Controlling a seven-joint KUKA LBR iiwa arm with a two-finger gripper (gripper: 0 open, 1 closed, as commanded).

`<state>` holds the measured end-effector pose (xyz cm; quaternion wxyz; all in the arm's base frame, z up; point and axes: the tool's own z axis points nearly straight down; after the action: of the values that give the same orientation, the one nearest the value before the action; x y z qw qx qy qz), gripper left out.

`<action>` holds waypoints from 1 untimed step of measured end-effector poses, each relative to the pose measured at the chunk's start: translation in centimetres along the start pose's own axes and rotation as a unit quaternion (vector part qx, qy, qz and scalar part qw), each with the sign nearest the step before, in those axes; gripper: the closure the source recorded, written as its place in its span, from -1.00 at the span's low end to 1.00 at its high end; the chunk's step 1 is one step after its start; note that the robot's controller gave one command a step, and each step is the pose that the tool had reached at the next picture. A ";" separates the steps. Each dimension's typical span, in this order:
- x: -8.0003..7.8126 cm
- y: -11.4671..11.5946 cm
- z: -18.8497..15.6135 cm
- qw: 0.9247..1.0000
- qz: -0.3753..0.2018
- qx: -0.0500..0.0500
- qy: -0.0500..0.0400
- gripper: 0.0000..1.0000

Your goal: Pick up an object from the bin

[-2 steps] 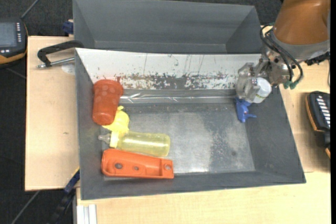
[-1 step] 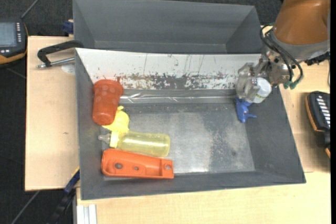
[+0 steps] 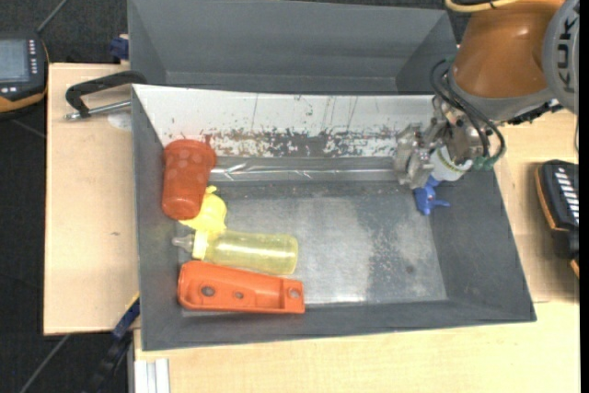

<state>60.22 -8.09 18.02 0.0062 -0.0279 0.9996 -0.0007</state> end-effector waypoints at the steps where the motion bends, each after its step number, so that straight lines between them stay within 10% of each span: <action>1: 0.5 2.1 2.8 1.000 0.023 -0.002 0.005 1.00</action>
Offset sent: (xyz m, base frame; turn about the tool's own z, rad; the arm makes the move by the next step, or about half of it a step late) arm -0.0416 0.0741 -0.0688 -0.2224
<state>59.61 -6.05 15.25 0.0013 -0.0050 1.0000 0.0009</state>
